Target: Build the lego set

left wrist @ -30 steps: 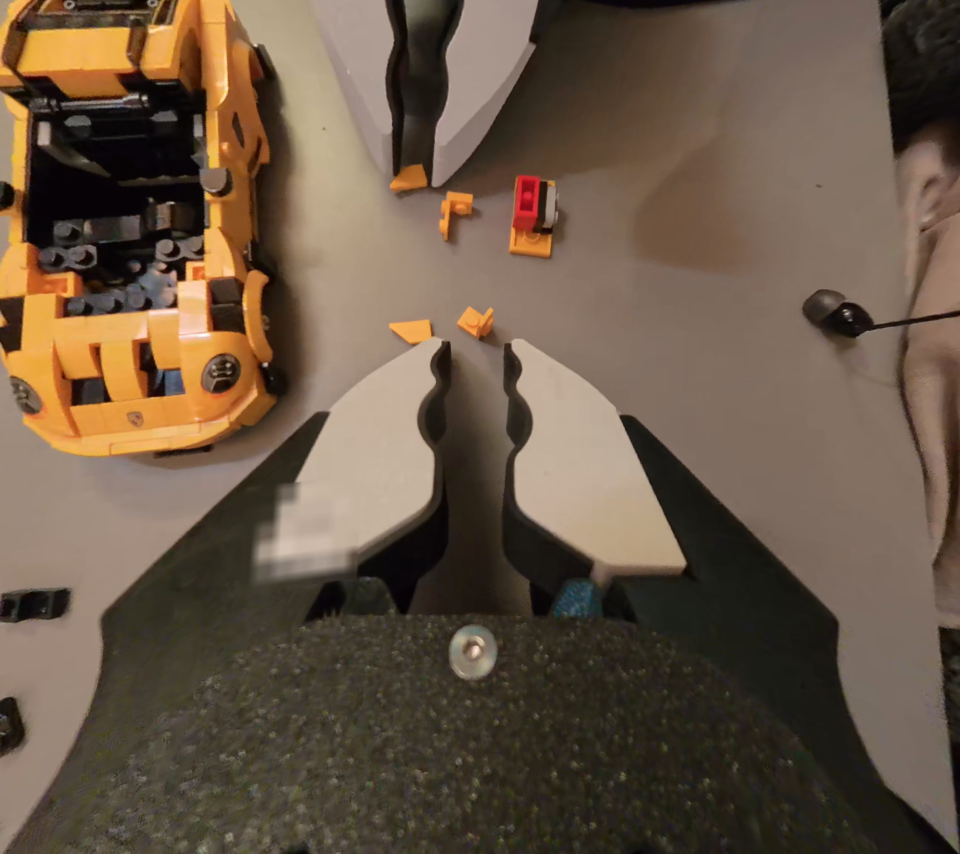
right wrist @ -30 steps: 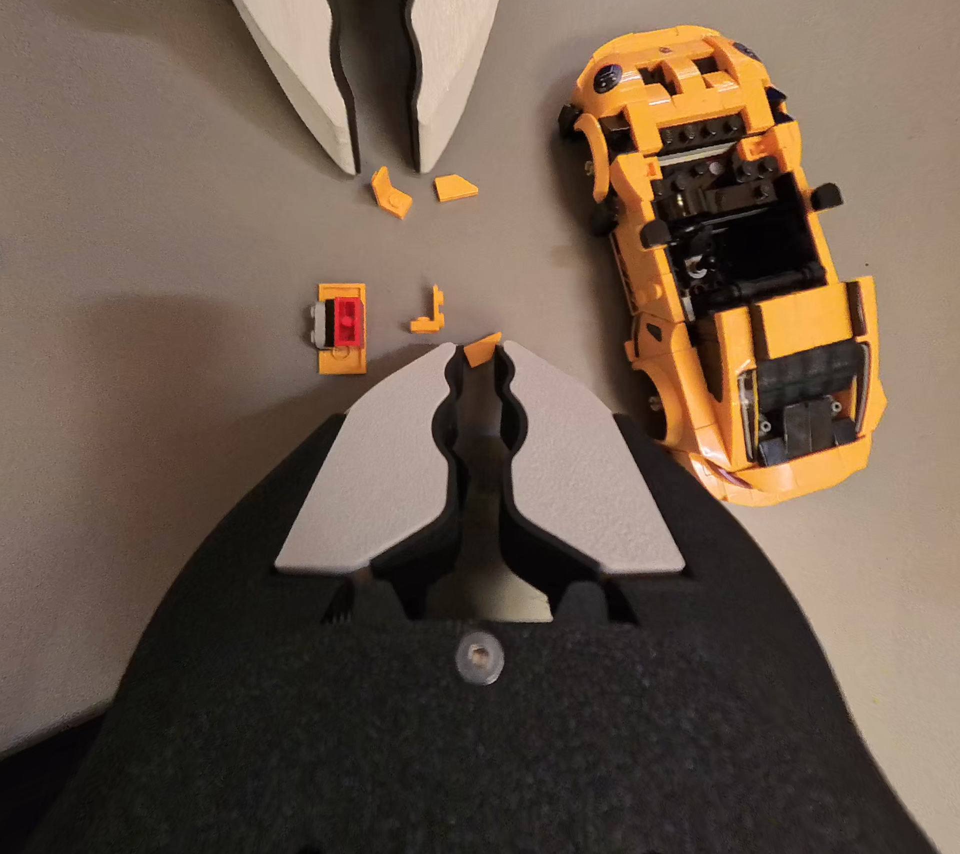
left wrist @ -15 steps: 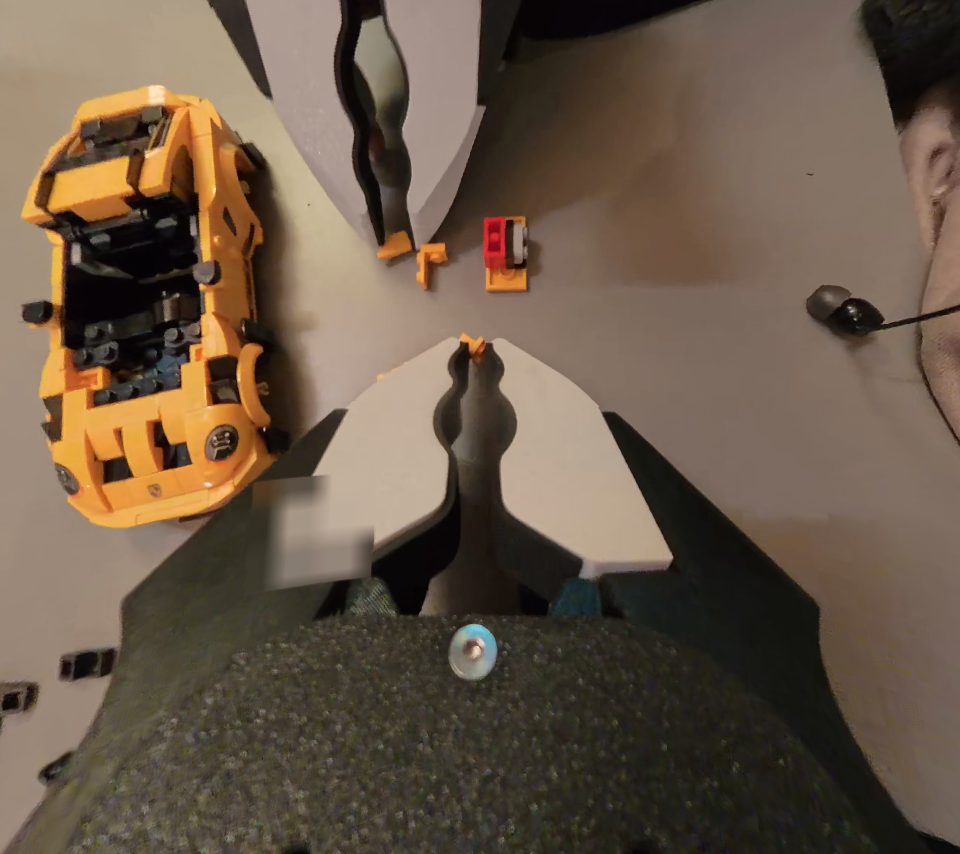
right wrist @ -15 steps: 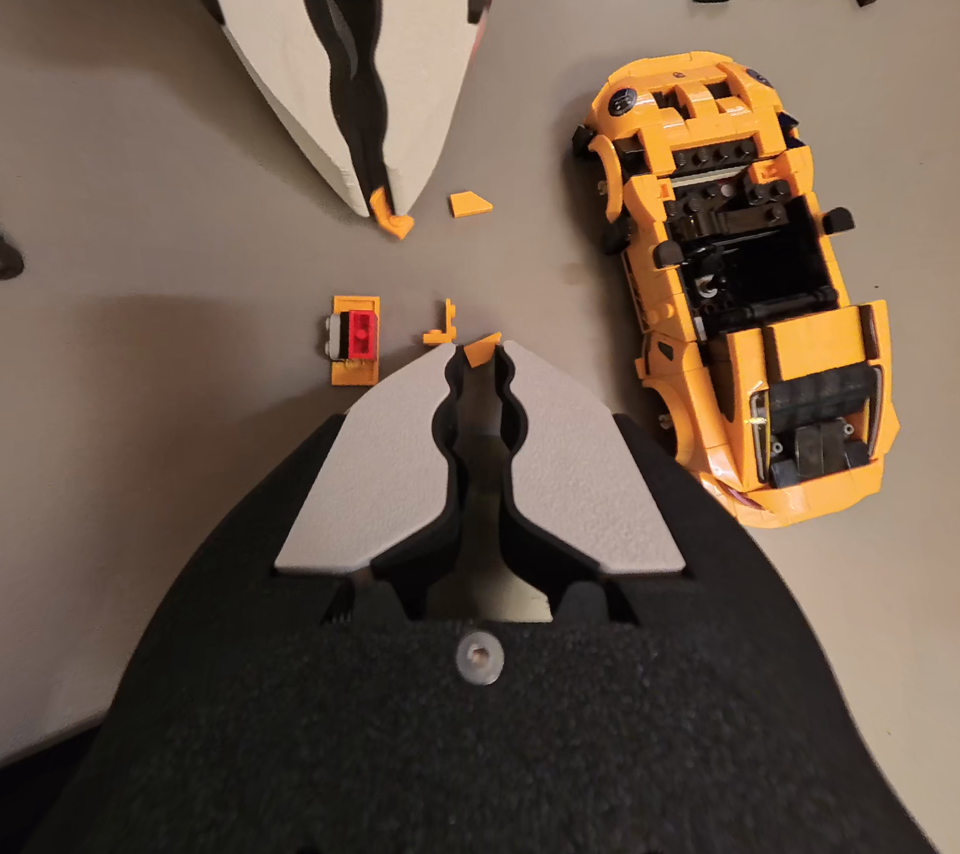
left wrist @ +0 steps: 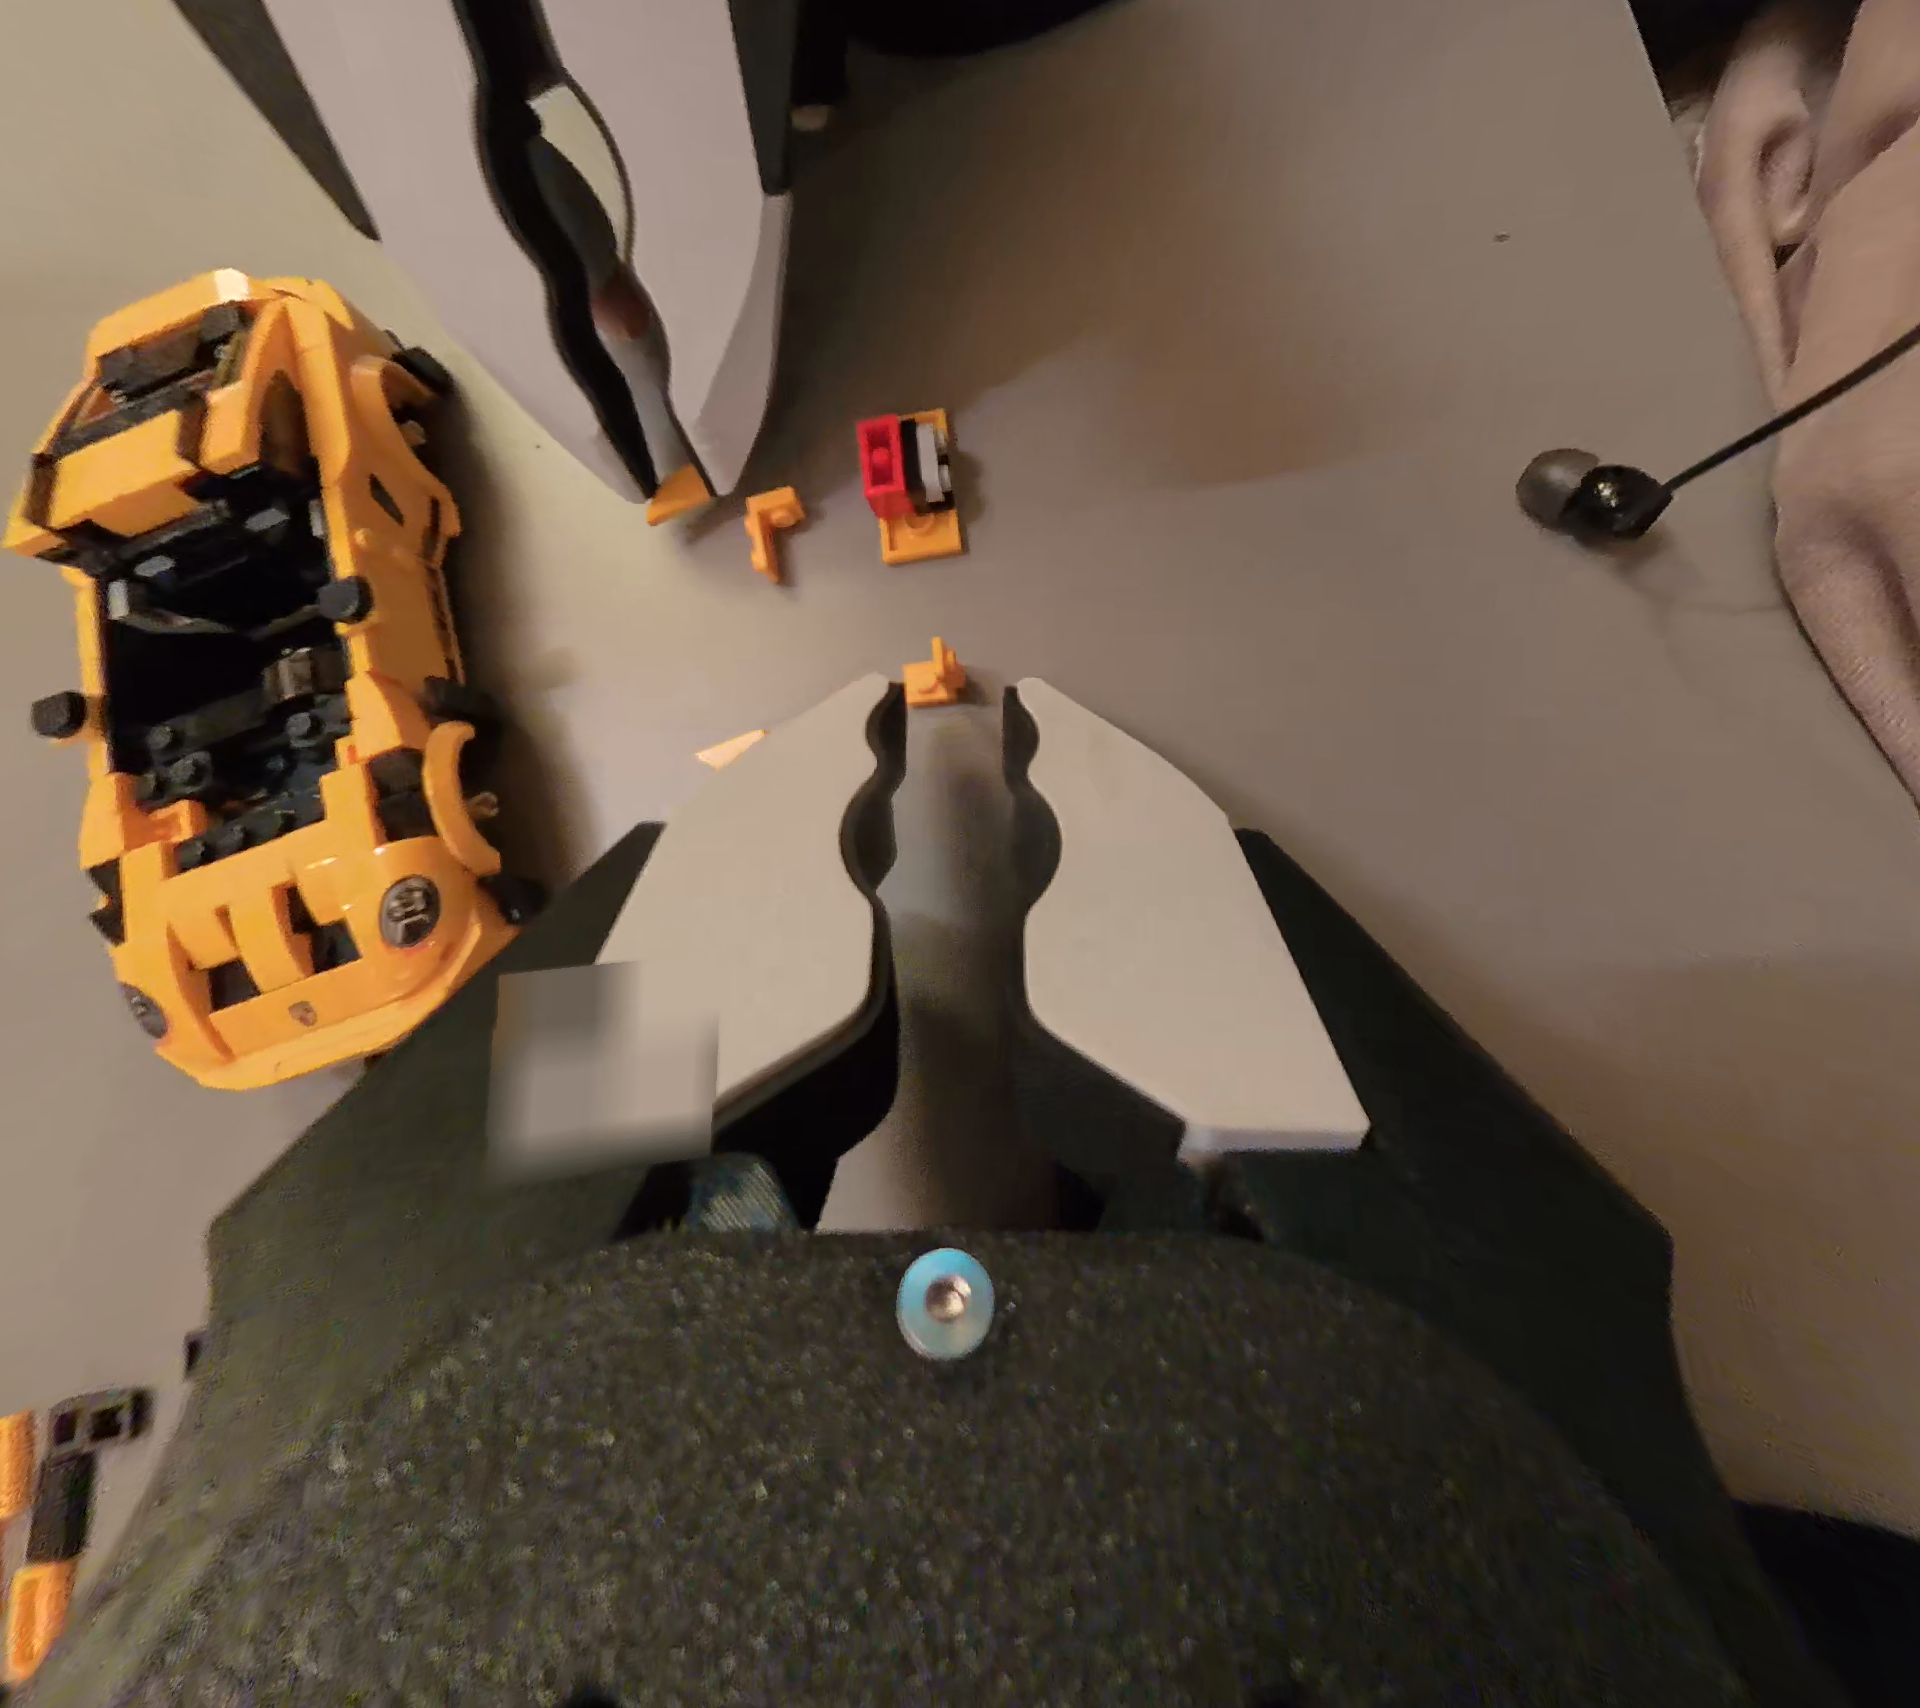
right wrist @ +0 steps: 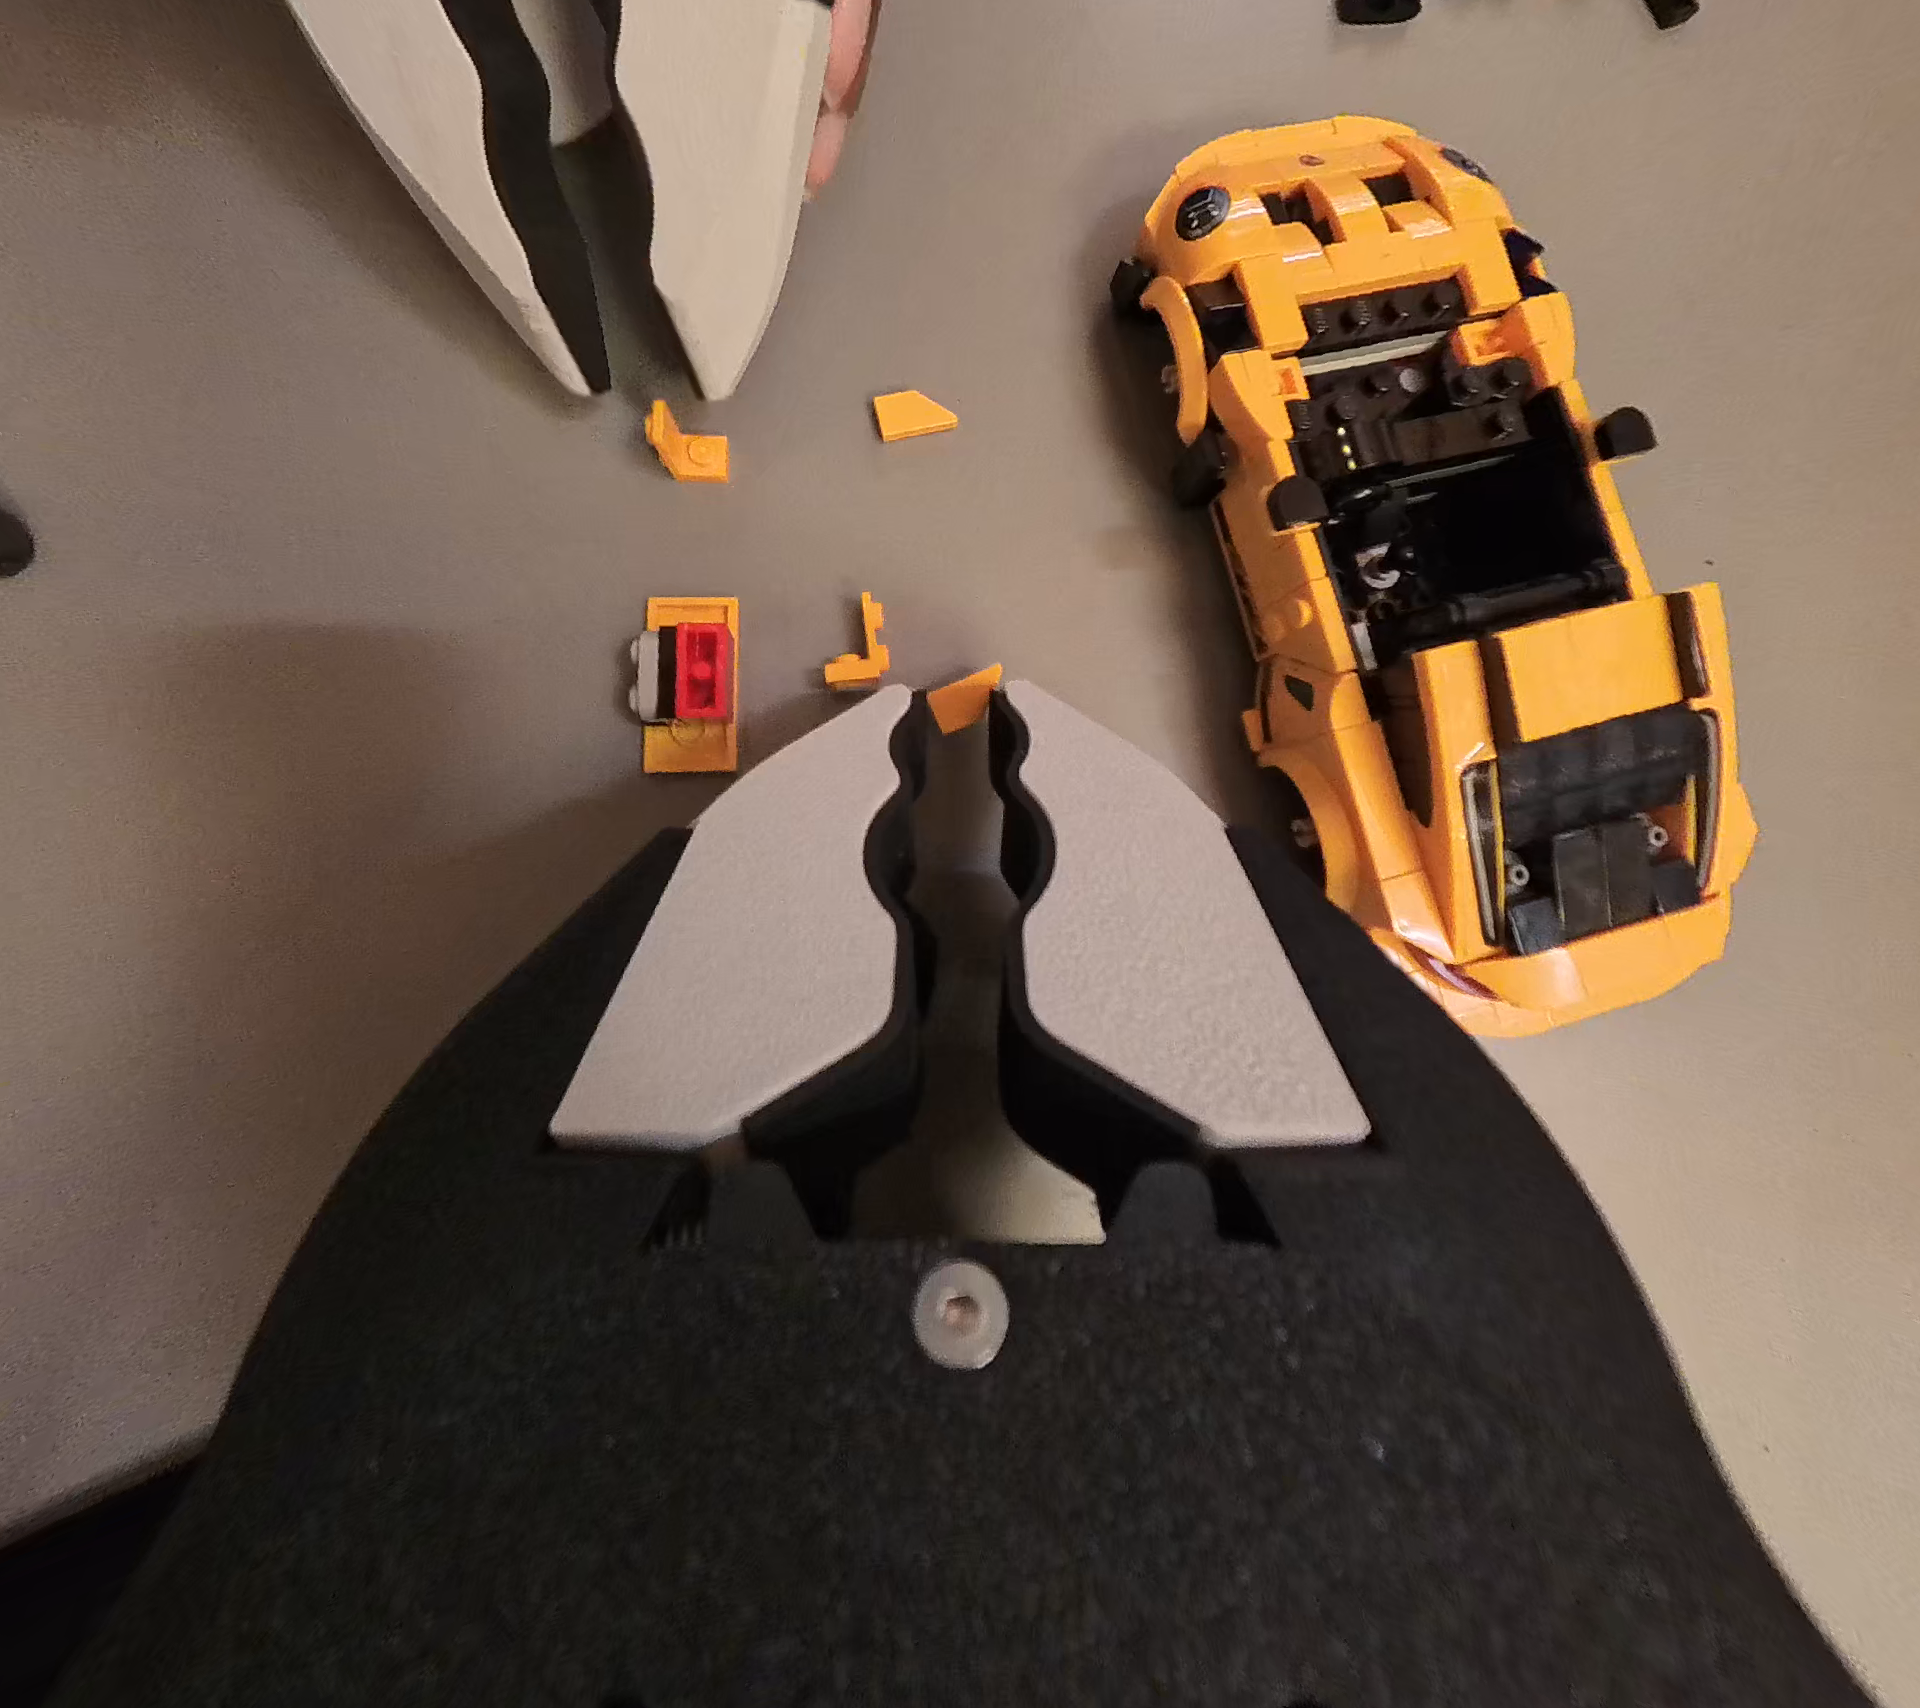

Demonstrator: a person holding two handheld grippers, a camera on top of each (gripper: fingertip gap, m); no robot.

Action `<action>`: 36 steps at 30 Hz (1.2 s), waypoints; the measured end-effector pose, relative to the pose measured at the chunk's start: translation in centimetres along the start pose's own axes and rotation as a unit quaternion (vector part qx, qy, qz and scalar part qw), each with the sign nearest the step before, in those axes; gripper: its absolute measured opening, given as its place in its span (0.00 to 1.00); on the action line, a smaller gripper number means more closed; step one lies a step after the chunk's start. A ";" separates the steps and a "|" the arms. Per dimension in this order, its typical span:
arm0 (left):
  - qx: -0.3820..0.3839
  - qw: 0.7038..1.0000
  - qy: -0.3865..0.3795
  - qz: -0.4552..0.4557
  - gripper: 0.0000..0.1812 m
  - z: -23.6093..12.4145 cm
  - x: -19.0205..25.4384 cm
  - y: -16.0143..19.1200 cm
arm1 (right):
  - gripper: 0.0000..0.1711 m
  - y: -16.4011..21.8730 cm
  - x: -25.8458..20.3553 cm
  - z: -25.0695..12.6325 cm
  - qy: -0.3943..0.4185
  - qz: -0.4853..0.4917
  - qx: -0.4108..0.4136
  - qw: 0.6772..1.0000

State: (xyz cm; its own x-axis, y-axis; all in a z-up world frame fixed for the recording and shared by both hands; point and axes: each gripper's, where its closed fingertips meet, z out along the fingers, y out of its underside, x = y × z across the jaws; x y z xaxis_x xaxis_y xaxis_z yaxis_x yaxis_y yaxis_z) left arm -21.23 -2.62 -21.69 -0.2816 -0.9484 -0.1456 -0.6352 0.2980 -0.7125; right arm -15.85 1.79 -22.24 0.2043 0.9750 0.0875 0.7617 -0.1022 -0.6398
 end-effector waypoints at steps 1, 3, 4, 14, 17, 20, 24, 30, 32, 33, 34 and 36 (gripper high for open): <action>0.003 1.000 -0.005 -0.002 0.09 -0.1 -0.1 -0.2 | 0.06 0.0 0.0 0.0 0.000 0.001 0.000 1.000; 0.003 1.000 -0.017 -0.005 0.09 -0.2 -0.3 -0.7 | 0.06 0.0 0.0 0.0 0.000 0.002 0.001 1.000; 0.001 1.000 -0.018 -0.007 0.09 -0.1 -0.3 -0.9 | 0.06 0.0 0.0 0.0 0.000 0.001 0.001 1.000; -0.036 0.997 -0.030 0.061 0.01 0.3 0.6 -0.5 | 0.06 0.1 0.1 0.0 0.001 0.003 0.001 1.000; -0.044 0.992 -0.012 0.121 0.01 0.3 1.8 0.0 | 0.06 0.2 0.2 0.0 0.001 0.004 0.000 1.000; -0.063 0.990 0.016 0.125 0.03 0.0 2.5 0.8 | 0.06 0.2 0.1 0.0 0.001 0.003 0.000 1.000; -0.075 0.994 0.042 0.073 0.09 -0.7 2.8 1.2 | 0.06 0.2 0.2 -0.1 0.002 0.004 0.000 1.000; -0.088 0.985 0.010 -0.150 0.11 -0.3 1.4 0.6 | 0.06 0.2 0.3 -0.2 0.004 0.005 0.002 1.000; -0.079 0.977 -0.001 -0.196 0.13 -0.1 0.9 0.1 | 0.06 0.1 0.3 -0.2 0.006 0.005 0.004 1.000; -0.076 0.974 -0.009 -0.215 0.13 0.0 0.5 0.0 | 0.06 0.1 0.3 -0.3 0.007 0.005 0.005 1.000; -0.073 0.970 -0.012 -0.232 0.13 0.2 0.3 -0.3 | 0.06 0.0 0.4 -0.3 0.008 0.005 0.005 1.000; -0.065 0.964 -0.020 -0.258 0.14 0.5 -0.2 -1.0 | 0.06 0.0 0.4 -0.3 0.009 0.006 0.006 1.000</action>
State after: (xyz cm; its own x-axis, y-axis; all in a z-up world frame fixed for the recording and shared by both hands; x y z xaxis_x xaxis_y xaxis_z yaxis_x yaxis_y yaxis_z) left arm -20.16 -2.77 -21.27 0.1233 -0.9765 0.1768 -0.7689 -0.2067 -0.6050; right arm -15.52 2.12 -21.97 0.2237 0.9701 0.0937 0.7521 -0.1106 -0.6497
